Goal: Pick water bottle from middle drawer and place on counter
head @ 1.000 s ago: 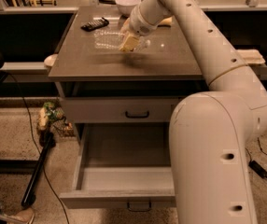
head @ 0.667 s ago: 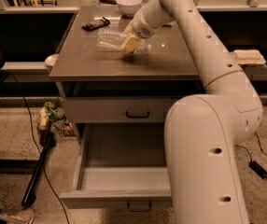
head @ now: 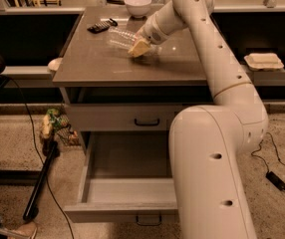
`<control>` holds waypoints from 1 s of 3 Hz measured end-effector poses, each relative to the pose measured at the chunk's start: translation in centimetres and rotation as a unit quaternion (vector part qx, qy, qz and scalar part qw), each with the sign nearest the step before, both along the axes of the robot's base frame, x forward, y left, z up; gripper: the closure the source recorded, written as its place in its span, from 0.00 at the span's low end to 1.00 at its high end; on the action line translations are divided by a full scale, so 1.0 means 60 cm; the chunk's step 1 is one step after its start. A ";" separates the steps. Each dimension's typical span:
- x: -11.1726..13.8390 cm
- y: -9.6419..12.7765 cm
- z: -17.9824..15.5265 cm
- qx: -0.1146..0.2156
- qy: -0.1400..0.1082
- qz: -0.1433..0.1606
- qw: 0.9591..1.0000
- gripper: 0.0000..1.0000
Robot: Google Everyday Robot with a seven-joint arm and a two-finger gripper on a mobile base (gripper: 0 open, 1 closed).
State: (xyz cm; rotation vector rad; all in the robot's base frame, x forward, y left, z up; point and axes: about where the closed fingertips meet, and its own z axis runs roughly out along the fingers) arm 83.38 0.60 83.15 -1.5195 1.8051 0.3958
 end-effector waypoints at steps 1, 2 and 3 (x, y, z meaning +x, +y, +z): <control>0.005 -0.011 0.007 0.003 0.003 -0.013 1.000 0.00; 0.007 -0.038 0.048 0.002 -0.018 -0.031 0.999 0.00; -0.001 -0.075 0.109 -0.015 -0.051 -0.058 0.997 0.00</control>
Offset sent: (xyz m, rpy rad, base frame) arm -0.0042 -0.0464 0.0663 0.0051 -0.1006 -0.1121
